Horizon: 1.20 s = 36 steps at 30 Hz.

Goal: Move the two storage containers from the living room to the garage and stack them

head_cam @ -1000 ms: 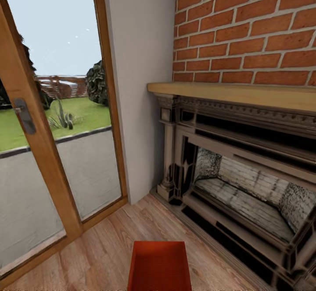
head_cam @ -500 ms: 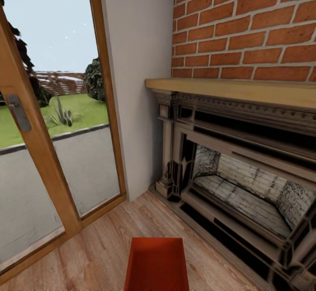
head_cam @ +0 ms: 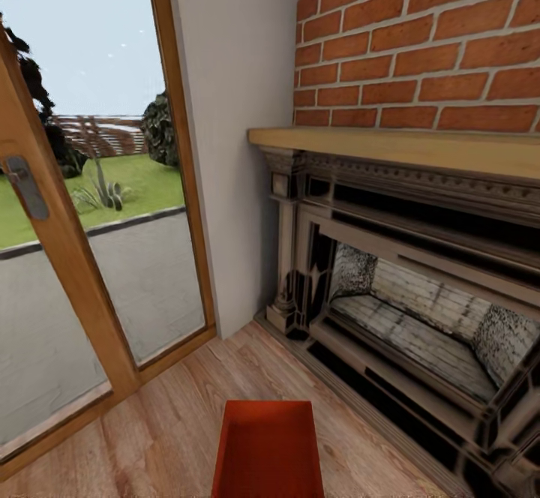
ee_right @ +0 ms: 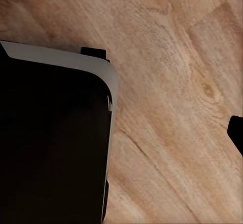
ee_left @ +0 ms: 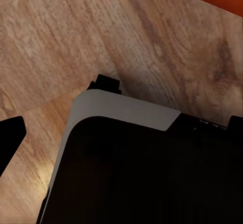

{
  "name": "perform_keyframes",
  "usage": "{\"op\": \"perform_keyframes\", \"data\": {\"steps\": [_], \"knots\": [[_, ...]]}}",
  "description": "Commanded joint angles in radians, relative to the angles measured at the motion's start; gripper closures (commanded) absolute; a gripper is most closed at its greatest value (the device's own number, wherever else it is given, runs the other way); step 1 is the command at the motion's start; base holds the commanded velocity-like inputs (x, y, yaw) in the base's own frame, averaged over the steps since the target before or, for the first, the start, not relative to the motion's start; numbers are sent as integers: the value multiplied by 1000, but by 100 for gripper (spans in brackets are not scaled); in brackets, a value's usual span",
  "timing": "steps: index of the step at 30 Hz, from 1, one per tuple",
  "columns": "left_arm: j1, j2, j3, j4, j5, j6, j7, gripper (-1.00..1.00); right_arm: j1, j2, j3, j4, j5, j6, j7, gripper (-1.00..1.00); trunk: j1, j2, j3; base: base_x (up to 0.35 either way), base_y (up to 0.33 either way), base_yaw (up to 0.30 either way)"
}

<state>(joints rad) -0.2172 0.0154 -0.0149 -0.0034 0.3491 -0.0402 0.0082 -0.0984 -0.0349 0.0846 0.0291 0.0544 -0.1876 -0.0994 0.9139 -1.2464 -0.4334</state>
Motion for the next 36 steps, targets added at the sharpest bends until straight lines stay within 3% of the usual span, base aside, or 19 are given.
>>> {"op": "perform_keyframes", "data": {"steps": [1,36], "knots": [[-1,0,-3,1,5,-3,1,-100,-1,0,8,3,6,-4,-7,-100,0,-1,-3,0,0,0],[-1,0,-3,1,2,-3,1,-100,-1,0,7,3,2,5,-9,-100,0,-1,-59,0,0,0]]}}
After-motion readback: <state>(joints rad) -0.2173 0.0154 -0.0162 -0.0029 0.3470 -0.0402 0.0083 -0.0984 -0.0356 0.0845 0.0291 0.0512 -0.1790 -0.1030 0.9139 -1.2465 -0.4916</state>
